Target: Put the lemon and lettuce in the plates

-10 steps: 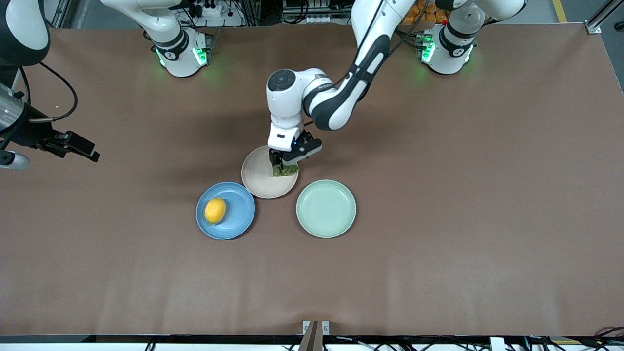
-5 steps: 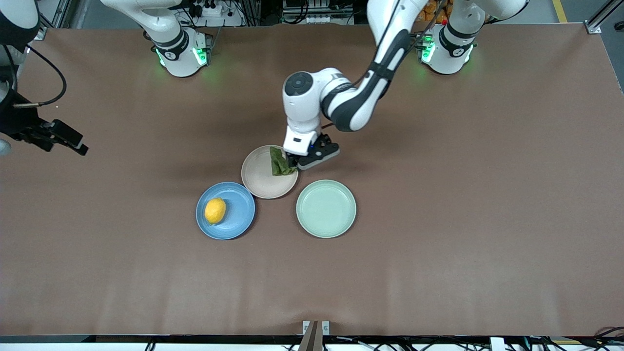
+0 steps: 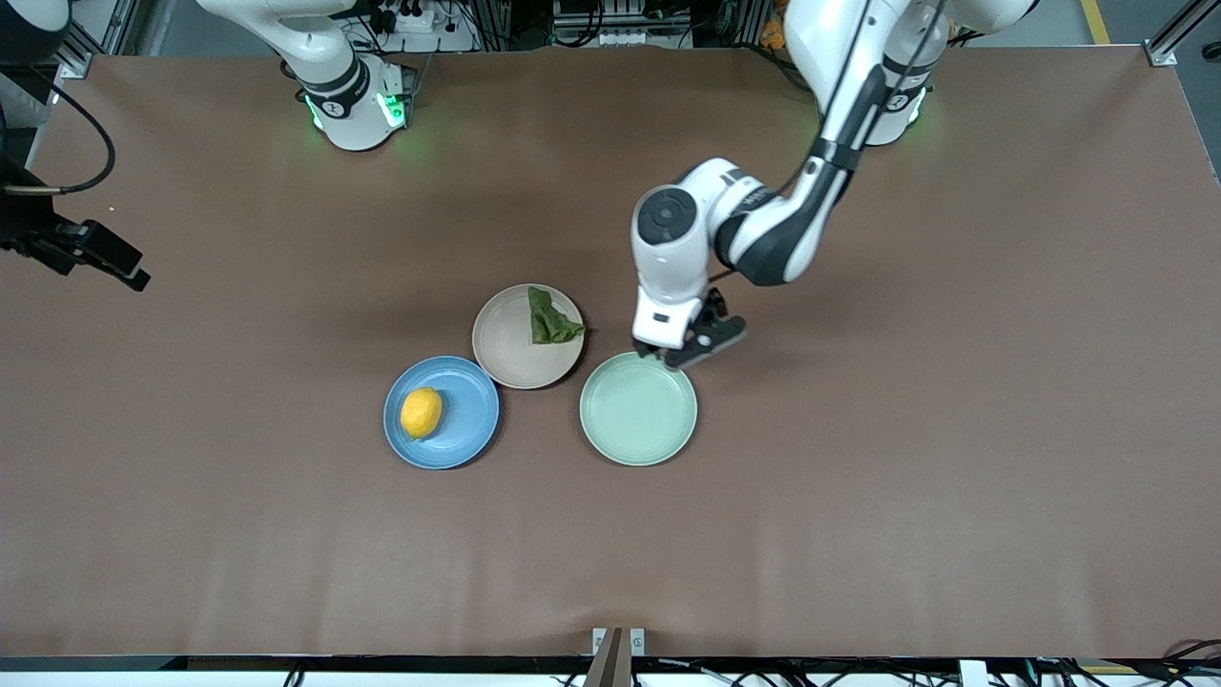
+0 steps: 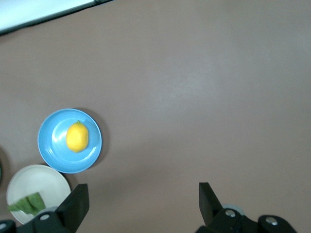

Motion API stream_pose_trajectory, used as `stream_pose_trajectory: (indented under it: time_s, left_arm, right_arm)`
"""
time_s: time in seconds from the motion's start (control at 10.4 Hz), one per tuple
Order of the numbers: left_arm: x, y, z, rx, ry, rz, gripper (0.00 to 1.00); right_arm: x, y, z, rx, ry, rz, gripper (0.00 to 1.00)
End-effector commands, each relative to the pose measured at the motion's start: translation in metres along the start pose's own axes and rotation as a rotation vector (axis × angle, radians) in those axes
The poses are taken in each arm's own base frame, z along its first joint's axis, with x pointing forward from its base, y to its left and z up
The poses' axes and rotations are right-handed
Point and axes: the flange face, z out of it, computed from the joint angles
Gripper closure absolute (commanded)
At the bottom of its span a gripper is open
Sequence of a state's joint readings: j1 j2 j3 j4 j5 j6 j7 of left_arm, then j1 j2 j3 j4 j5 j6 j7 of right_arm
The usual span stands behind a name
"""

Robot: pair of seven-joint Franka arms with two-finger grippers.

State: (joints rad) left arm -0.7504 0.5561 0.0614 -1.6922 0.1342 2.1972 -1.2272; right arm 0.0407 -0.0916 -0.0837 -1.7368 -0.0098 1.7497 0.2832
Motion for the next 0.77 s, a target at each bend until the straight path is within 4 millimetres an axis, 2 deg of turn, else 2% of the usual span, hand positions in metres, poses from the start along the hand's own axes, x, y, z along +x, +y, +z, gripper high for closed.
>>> stream_pose_trajectory:
  time_s: [0.0,0.38,0.67]
  left_arm:
    - [0.031,-0.029,0.0,0.019,-0.036,0.013,0.0]
    - [0.087,-0.066,0.002,0.043,-0.059,0.022,0.0]
    - [0.149,-0.112,-0.009,0.011,-0.073,-0.01,0.0]
  right_arm:
    - [-0.004,-0.01,-0.01,-0.021,-0.015,0.051,0.0]
    - [-0.001,-0.012,-0.015,-0.067,-0.083,0.059,0.0]
    - [-0.004,-0.012,-0.018,-0.059,-0.125,0.058,0.0]
